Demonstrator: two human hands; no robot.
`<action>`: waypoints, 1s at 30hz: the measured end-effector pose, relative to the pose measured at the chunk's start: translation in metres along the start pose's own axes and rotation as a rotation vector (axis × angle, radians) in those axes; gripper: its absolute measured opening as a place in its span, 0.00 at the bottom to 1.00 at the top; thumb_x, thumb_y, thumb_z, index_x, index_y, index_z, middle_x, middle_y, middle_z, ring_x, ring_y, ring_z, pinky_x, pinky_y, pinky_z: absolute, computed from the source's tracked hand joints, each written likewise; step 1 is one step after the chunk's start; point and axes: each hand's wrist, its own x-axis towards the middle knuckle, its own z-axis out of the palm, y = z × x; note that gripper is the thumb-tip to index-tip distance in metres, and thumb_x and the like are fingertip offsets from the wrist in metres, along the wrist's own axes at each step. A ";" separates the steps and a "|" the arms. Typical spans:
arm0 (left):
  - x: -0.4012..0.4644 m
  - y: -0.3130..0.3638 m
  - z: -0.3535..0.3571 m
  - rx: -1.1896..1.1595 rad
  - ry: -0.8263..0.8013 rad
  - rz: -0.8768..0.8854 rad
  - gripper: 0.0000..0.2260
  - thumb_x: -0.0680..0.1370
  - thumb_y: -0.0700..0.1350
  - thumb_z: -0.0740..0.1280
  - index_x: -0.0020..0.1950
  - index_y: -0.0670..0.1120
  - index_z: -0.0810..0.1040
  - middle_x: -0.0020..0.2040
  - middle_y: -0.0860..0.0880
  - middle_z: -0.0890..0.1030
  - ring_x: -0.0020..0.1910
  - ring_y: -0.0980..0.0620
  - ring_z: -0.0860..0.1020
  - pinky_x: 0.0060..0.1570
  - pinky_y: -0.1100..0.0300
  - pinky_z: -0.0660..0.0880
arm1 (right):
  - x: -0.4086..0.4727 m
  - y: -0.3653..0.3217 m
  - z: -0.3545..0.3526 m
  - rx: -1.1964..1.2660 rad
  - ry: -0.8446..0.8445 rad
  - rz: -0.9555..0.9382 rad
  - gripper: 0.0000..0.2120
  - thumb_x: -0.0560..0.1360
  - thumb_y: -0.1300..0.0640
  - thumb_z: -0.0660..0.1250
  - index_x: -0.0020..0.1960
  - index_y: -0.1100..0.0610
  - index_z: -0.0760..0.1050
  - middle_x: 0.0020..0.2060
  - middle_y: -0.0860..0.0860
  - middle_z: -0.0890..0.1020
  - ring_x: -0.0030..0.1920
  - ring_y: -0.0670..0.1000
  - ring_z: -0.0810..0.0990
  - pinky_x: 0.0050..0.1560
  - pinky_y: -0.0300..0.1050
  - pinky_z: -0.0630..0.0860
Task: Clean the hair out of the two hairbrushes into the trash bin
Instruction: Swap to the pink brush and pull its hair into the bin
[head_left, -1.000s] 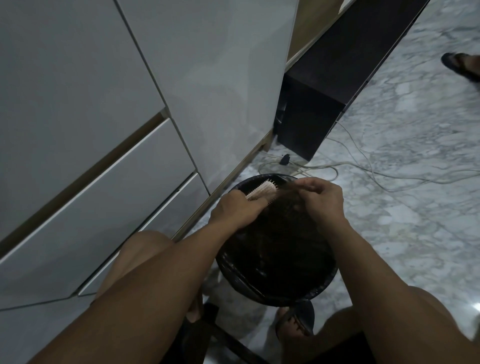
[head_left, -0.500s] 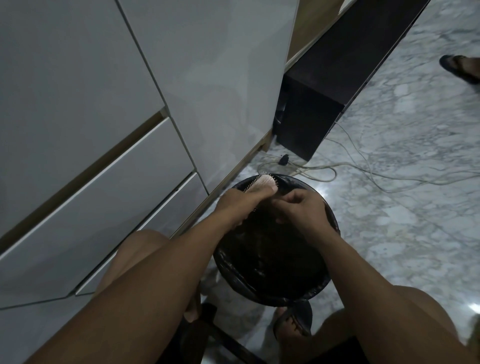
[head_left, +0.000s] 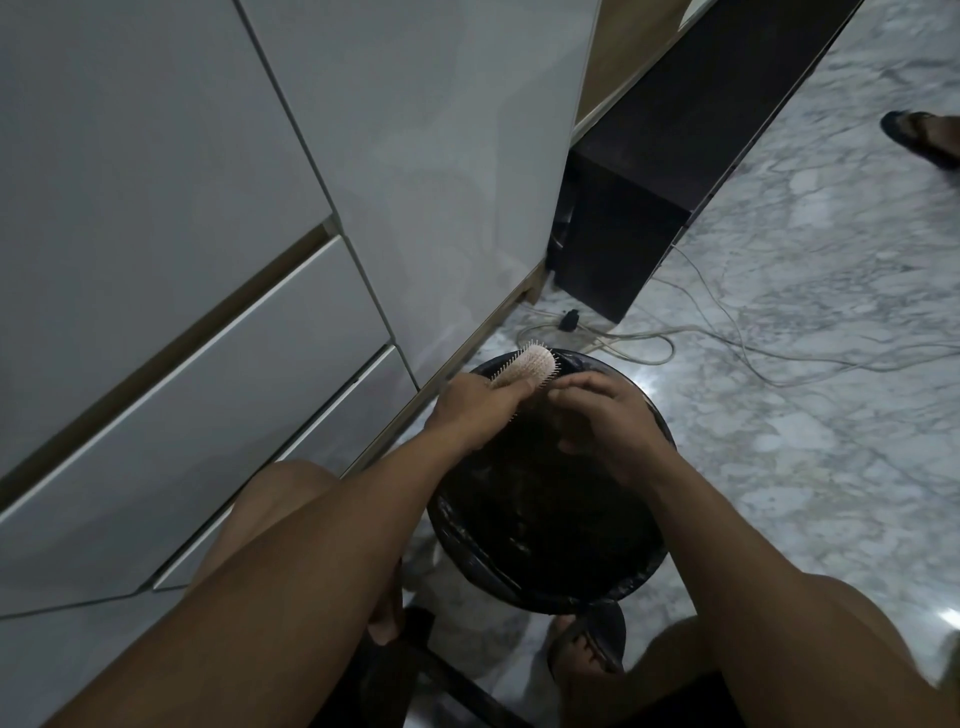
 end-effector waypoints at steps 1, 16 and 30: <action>0.001 0.000 0.000 0.014 0.011 0.005 0.32 0.67 0.69 0.66 0.52 0.42 0.83 0.49 0.40 0.84 0.49 0.39 0.83 0.41 0.56 0.73 | 0.001 0.001 0.000 -0.023 0.019 0.010 0.06 0.72 0.63 0.71 0.38 0.54 0.80 0.35 0.52 0.82 0.39 0.51 0.81 0.34 0.46 0.78; -0.003 0.000 0.004 0.306 0.005 0.065 0.27 0.72 0.67 0.65 0.51 0.43 0.82 0.48 0.45 0.82 0.47 0.44 0.81 0.42 0.55 0.75 | 0.013 0.005 -0.017 -0.478 0.515 -0.112 0.06 0.68 0.63 0.69 0.43 0.55 0.78 0.39 0.48 0.81 0.44 0.51 0.78 0.46 0.41 0.70; -0.010 0.007 0.002 -0.065 -0.222 -0.078 0.14 0.80 0.49 0.61 0.53 0.39 0.79 0.33 0.44 0.79 0.24 0.51 0.73 0.24 0.62 0.68 | 0.012 0.019 -0.003 -0.932 0.234 -0.588 0.20 0.64 0.63 0.74 0.56 0.56 0.82 0.57 0.54 0.81 0.58 0.55 0.77 0.57 0.41 0.68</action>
